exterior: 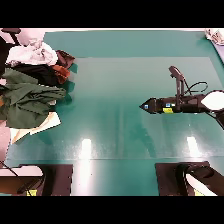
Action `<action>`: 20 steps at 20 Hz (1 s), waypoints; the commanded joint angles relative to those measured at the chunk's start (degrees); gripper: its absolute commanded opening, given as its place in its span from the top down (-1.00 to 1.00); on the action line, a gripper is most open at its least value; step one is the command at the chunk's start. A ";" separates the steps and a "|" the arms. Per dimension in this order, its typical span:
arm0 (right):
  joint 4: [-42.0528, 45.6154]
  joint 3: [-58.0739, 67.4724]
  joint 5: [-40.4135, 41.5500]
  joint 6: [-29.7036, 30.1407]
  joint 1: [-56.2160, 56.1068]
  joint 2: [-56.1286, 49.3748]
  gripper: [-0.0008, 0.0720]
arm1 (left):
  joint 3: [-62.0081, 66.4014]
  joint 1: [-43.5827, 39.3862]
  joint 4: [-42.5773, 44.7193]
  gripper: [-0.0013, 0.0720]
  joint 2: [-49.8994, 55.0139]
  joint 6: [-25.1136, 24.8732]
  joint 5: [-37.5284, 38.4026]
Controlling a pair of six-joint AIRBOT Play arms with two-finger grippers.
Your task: Fold the shirts.
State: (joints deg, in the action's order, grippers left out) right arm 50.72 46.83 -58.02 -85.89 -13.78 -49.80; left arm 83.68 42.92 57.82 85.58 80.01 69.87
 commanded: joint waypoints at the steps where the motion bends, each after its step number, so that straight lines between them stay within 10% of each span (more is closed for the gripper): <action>1: -0.22 0.04 -1.33 -5.33 -0.09 0.33 -0.08 | 0.04 0.15 -4.59 0.49 1.40 -0.57 -2.32; 3: -0.13 0.04 -2.86 -7.48 -0.09 2.51 -0.07 | 0.04 0.15 -5.77 0.51 1.70 -0.55 -3.08; 4: 0.11 0.04 -2.54 -7.69 -0.07 4.28 -0.07 | 0.04 0.15 -5.81 0.90 2.01 -0.68 -3.06; 12: 18.60 0.04 3.32 -8.31 0.07 18.99 -0.06 | 0.07 -2.14 -16.63 0.90 -13.49 -0.66 3.32; 20: 22.97 -2.93 3.08 -8.13 0.07 21.00 -0.06 | 0.13 -14.43 -17.92 0.90 -39.98 12.52 -3.89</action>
State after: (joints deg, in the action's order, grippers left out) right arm 72.20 44.51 -56.16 -93.95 -13.74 -29.39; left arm 83.77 33.26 41.78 53.17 88.07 70.70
